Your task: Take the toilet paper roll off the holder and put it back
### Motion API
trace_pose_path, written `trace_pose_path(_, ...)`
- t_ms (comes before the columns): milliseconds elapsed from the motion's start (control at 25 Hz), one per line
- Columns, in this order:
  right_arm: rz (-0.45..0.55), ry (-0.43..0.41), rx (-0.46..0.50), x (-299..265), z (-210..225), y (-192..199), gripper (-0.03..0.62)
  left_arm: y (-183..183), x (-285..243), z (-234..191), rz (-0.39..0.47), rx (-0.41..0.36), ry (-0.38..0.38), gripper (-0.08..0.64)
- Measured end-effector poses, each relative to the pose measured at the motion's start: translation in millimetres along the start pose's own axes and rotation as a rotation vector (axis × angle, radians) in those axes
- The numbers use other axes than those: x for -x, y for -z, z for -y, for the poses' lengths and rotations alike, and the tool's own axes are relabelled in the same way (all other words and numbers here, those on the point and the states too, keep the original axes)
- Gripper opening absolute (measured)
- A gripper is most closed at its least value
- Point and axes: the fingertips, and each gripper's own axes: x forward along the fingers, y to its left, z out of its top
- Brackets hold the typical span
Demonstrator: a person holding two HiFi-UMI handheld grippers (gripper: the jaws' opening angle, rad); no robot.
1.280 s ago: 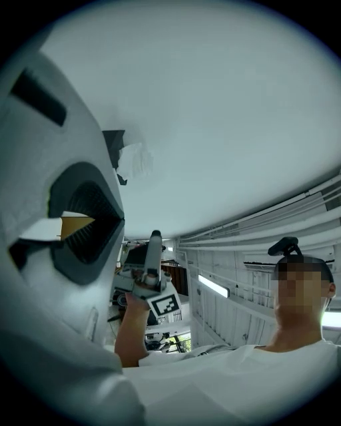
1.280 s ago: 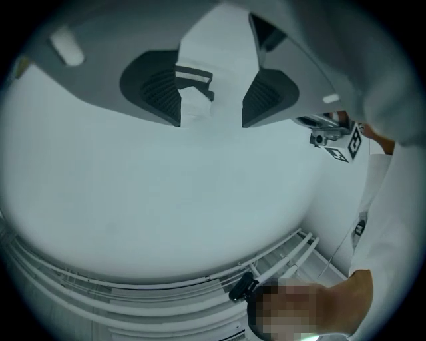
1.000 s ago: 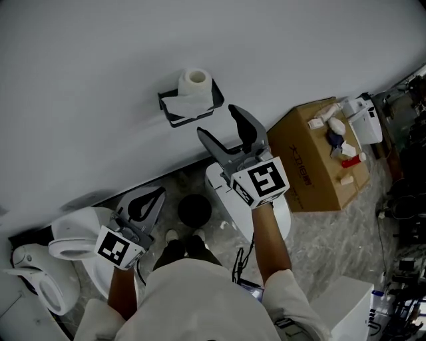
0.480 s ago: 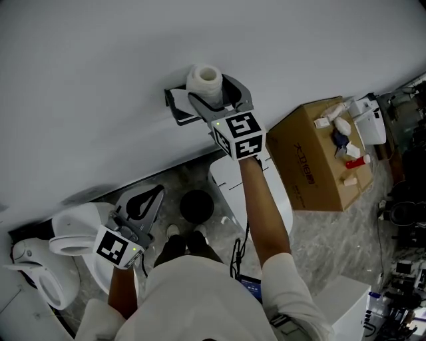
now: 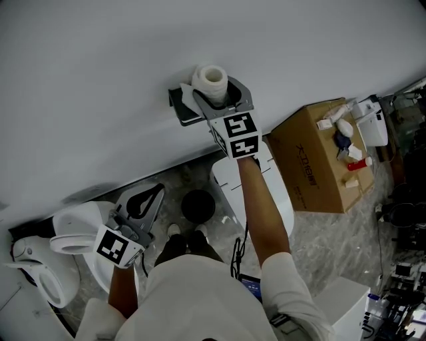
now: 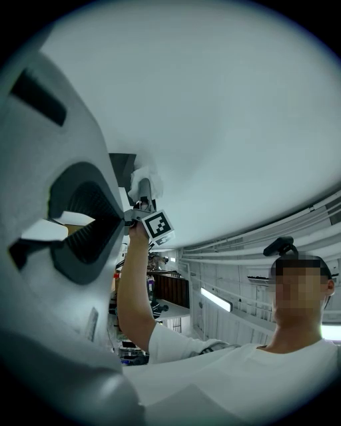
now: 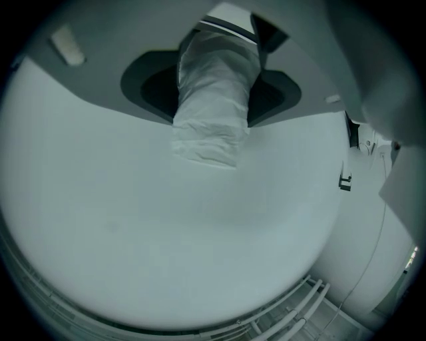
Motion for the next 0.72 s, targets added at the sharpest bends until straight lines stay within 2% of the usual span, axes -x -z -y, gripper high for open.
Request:
trace_pose_path(240,-0.004,-0.004,0.014,3.3,-6.3,-1.7,0.307,-1.0,2.6,2.1,0.003,-0.004,-0.001,0.002)
trace_pose_path(400,0.028,-0.009,0.012,16.6,-9.6,-15.0,0.305,-3.0,5.5,4.8,0.007,-0.009,-0.003,0.002)
trace_pose_path(720,0.129,-0.033,0.015,95.3,-29.3,-45.5,0.305,-10.1,5.7,13.1,0.026,-0.022,0.012,0.002)
